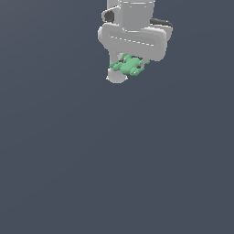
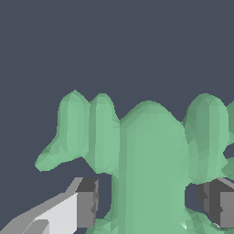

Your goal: Pick up the object and move it to a goal position.

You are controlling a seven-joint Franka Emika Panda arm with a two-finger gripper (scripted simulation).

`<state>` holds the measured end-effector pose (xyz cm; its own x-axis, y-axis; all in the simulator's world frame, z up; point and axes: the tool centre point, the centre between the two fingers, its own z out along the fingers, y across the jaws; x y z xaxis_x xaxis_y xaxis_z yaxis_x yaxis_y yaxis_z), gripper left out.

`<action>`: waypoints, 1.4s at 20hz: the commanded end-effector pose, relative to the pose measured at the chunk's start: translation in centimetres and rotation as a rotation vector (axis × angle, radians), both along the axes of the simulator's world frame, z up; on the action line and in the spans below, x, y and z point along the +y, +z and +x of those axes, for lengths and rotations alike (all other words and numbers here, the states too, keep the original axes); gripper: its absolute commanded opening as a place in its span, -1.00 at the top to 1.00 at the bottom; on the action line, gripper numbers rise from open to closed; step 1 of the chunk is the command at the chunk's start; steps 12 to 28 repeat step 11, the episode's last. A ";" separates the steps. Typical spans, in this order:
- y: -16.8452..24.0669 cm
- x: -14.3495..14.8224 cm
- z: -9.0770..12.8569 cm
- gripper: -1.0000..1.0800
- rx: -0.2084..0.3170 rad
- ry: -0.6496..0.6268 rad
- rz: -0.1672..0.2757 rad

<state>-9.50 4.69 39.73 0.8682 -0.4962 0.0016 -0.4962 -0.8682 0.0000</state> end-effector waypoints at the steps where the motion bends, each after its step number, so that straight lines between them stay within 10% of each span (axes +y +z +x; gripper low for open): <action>1: 0.9 0.2 -0.2 1.00 0.001 0.000 0.000; 28: 1.2 0.3 -0.1 1.00 0.001 0.000 0.001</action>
